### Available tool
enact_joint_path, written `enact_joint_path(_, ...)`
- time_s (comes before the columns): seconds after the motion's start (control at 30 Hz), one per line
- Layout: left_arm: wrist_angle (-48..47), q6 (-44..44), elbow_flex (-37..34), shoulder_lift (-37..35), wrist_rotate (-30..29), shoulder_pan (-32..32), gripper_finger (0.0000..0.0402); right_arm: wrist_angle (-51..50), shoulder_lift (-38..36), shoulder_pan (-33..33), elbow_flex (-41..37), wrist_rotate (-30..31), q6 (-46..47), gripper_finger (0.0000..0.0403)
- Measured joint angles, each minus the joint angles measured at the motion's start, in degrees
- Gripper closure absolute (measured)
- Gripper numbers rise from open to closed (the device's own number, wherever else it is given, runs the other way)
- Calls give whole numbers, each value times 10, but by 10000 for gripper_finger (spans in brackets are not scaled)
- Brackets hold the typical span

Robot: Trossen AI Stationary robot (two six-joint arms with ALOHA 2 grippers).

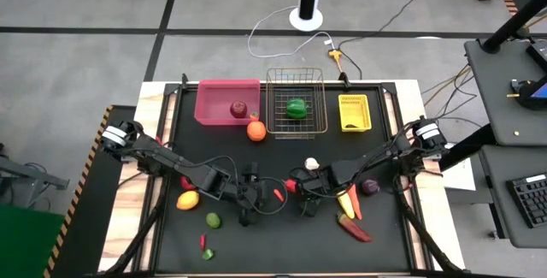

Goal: Sort produce into baskets
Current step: Put the large red chili pepper into the gold mesh basket

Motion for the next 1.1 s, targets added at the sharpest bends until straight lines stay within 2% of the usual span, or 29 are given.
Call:
enact_joint_path(0.27, -9, -10, 6, -1, 0, -2, 206, -1, -12, 0, -1, 0, -7, 322)
enact_joint_path(0.6, -66, -17, 38, -57, -8, -25, 206, -6, -91, -4, 26, -5, -47, 323)
enact_joint_path(0.83, -78, -41, 38, -107, -59, -41, 206, -16, -124, -49, 99, 16, -127, 326)
enact_joint_path(1.1, -82, -45, 38, -147, -106, -52, 206, -89, -104, -138, 220, 25, -284, 326)
